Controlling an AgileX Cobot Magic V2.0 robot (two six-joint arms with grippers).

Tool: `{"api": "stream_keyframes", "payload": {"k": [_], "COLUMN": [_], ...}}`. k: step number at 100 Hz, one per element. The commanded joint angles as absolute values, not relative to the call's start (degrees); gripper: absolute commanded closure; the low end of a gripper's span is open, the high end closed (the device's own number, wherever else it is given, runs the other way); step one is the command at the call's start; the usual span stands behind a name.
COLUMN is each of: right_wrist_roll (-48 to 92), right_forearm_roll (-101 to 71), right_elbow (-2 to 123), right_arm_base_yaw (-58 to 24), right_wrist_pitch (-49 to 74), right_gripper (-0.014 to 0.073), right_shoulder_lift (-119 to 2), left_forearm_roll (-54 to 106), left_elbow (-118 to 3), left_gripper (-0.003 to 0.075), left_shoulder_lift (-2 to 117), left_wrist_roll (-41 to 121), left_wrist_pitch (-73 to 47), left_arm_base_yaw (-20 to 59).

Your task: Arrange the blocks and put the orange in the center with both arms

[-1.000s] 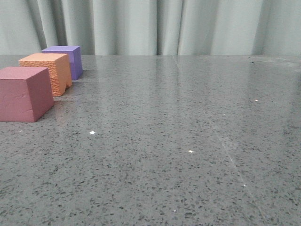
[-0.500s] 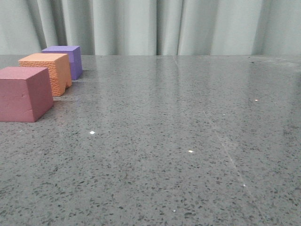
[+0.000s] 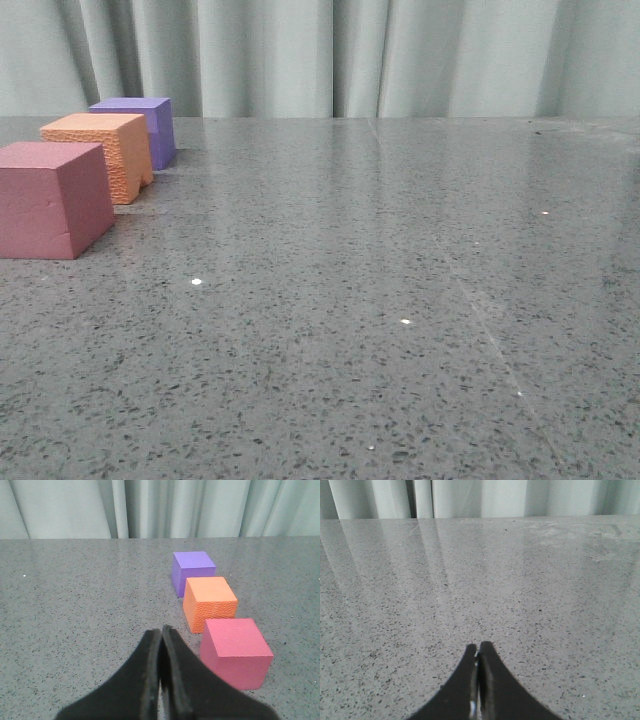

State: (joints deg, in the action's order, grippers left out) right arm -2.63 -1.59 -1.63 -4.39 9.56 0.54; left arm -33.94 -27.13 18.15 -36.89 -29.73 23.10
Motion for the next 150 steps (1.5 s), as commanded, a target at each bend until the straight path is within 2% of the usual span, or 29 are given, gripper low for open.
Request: {"api": "stream_keyframes", "payload": {"k": [1,14,31,48,69,89,150], "right_wrist_roll": [-2.3,-2.3,-2.3,-2.3,-2.3,-2.3,-2.3], "right_forearm_roll": [-1.8,-1.8,-1.8,-1.8,-1.8,-1.8,-1.8], "right_elbow": [-0.8,-0.8,-0.8,-0.8,-0.8,-0.8,-0.8], "right_arm_base_yaw": [-4.0,-4.0,-4.0,-4.0,-4.0,-4.0,-4.0], "right_wrist_pitch": [4.9,4.9,4.9,4.9,4.9,5.0,5.0], "right_gripper": [0.0661,0.0661,0.0661,0.0661,0.0661,0.0661,0.0661], "right_shoulder_lift": [2.0,2.0,2.0,2.0,2.0,2.0,2.0], "left_forearm_roll": [-34.5,-32.6,-15.4,-14.0,-13.2,-14.1,-14.5], "left_elbow": [-28.3,-24.7,-16.5,-7.2,-0.1,2.8,2.8], "left_gripper": [0.0739,0.0739,0.0739,0.0739,0.0739,0.0739,0.0739], "left_shoulder_lift": [18.6,17.3,13.0,6.4,-2.4,-2.0,-2.0], "left_wrist_roll": [-36.9,-32.1,-10.1,-8.8,-9.3,-16.2,-16.2], "left_wrist_pitch": [-25.6,-19.9,-8.3,3.2,3.2,1.6,1.4], "left_arm_base_yaw": [22.8,21.2,14.3,7.0,5.2,5.2,5.2]}}
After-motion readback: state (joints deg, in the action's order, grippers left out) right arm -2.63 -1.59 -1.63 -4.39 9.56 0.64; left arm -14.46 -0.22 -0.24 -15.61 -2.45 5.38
